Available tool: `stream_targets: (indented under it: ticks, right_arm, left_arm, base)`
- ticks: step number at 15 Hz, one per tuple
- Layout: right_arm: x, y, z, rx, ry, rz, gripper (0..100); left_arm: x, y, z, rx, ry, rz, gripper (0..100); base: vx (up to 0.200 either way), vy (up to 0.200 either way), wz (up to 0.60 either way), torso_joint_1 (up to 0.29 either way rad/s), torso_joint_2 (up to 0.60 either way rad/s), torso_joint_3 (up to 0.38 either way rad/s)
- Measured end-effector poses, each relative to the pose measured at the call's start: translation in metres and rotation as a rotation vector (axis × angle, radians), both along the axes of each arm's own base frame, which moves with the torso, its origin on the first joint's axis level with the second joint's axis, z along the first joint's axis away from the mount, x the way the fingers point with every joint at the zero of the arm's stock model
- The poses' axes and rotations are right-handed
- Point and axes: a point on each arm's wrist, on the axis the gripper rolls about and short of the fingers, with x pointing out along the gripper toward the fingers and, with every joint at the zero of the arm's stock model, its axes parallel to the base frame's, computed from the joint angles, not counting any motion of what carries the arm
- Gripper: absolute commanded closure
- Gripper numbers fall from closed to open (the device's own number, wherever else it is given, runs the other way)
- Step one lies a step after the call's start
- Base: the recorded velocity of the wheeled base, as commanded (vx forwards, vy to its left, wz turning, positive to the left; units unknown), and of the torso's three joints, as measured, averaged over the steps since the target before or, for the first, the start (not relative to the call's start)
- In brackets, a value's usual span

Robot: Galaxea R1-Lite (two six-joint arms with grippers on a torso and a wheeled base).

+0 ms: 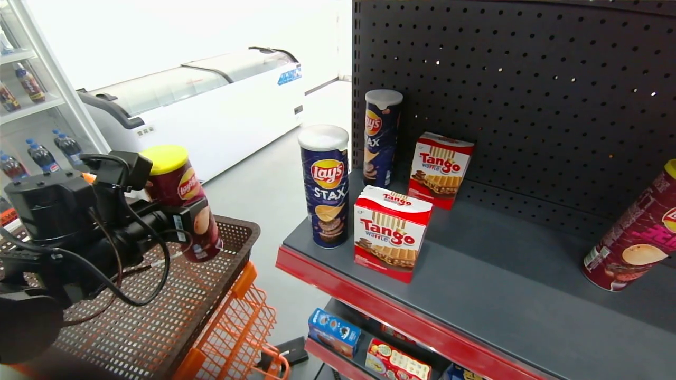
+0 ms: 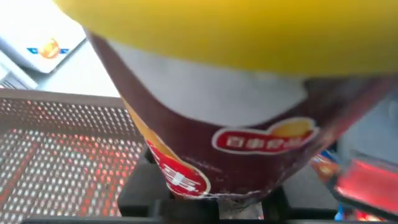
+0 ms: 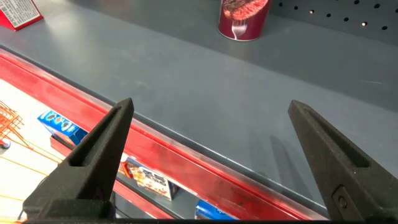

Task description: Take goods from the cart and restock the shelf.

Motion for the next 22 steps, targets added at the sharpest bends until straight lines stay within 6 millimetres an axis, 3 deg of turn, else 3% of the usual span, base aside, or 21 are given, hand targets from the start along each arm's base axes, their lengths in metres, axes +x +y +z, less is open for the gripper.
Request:
stream_targets:
  ticks: [3, 7, 12, 22]
  right_arm:
    - [0.000, 0.000, 0.000, 0.000, 0.000, -0.001, 0]
    - [0.000, 0.000, 0.000, 0.000, 0.000, 0.000, 0]
    - [0.000, 0.000, 0.000, 0.000, 0.000, -0.001, 0]
    - [0.000, 0.000, 0.000, 0.000, 0.000, -0.001, 0]
  left_arm:
    - [-0.031, -0.010, 0.013, 0.006, 0.013, -0.095, 100]
    - [-0.047, -0.042, 0.029, -0.018, -0.154, -0.287, 100]
    - [-0.052, -0.075, 0.025, -0.043, -0.199, -0.424, 100]
    - [-0.076, -0.108, 0.006, -0.032, -0.067, -0.612, 100]
  base:
    - [0.000, 0.000, 0.00, 0.000, 0.00, 0.000]
    - [0.000, 0.000, 0.00, 0.000, 0.00, 0.000]
    - [0.000, 0.000, 0.00, 0.000, 0.00, 0.000]
    - [0.000, 0.000, 0.00, 0.000, 0.00, 0.000]
